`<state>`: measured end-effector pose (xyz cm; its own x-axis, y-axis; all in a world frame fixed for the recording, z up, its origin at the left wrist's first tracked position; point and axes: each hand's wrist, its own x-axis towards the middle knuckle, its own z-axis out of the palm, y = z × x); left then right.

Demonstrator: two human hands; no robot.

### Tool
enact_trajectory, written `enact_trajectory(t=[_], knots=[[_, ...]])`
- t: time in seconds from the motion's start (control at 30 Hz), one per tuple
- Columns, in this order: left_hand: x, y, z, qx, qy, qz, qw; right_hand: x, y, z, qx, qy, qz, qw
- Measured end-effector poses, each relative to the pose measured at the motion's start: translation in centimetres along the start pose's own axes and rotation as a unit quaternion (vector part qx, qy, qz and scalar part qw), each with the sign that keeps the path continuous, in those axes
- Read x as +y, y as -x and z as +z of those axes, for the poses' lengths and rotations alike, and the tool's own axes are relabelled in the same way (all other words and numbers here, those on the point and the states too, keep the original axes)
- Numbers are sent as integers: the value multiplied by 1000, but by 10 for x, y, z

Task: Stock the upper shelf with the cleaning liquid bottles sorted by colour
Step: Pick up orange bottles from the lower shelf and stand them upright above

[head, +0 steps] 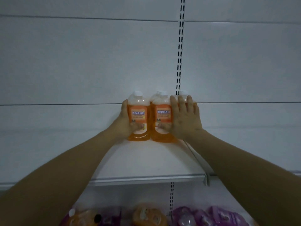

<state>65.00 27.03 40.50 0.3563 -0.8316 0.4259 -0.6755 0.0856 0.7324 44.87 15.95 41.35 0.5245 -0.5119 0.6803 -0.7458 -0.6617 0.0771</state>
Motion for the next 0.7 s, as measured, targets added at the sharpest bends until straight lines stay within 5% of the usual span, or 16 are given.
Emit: enact_trajectory(t=[0.53,0.63,0.7], knots=[[4,0,31,75,41,-83,993,32,0,14,2,-25,-49,998],[22,9,40,188,-52,-52,980,36,1,6,1,-62,-53,997],[33,13,48,183,-120,-16,976,48,2,-1,-1,-147,-28,989]])
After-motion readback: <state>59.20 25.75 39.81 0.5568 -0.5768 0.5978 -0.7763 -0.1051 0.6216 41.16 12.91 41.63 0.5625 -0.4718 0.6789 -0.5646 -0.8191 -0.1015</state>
